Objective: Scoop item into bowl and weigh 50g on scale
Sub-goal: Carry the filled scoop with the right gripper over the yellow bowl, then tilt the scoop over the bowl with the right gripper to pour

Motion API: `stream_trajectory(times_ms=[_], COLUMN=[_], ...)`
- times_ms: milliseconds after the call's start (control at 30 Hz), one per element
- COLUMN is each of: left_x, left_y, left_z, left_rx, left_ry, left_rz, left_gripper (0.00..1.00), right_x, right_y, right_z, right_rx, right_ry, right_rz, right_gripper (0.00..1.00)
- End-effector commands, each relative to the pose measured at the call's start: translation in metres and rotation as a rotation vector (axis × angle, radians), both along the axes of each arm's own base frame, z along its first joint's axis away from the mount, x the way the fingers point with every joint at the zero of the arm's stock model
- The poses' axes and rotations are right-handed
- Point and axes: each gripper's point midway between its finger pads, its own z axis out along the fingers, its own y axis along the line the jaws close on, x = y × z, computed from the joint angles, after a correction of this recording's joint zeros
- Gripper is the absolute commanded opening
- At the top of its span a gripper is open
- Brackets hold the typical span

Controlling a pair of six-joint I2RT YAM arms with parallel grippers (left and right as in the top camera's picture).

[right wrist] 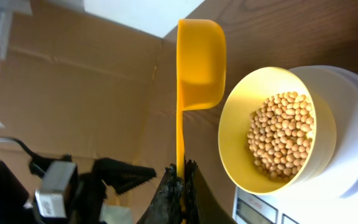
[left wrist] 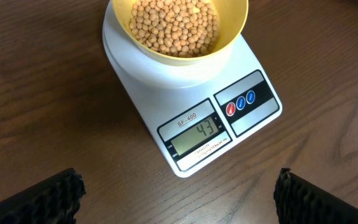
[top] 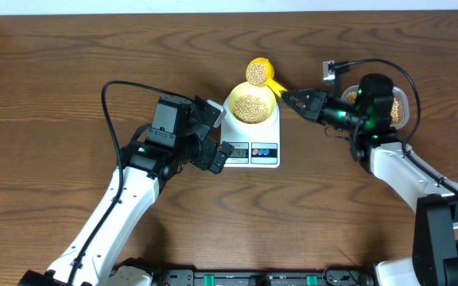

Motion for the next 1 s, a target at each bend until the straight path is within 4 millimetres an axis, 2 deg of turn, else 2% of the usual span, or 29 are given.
stream_trajectory(times_ms=[0, 233, 567, 967], left_x=[-0.001, -0.001, -0.001, -0.001], left_y=[0.001, 0.001, 0.001, 0.001], left_z=[-0.004, -0.004, -0.004, -0.004], left_rx=[0.0, -0.001, 0.0, 0.0], left_ry=[0.011, 0.011, 0.011, 0.011], left_rz=[-0.004, -0.004, -0.004, -0.004], left_gripper=[1.0, 1.0, 1.0, 1.0], right_x=[-0.005, -0.008, -0.01, -0.005], right_y=[0.008, 0.014, 0.009, 0.005], right_z=[0.001, 0.001, -0.021, -0.025], right_rx=[-0.049, -0.125, -0.227, -0.287], right_ry=[-0.108, -0.261, -0.272, -0.336], right_rz=[0.057, 0.107, 0.116, 0.104], right_gripper=[0.01, 0.01, 0.01, 0.01])
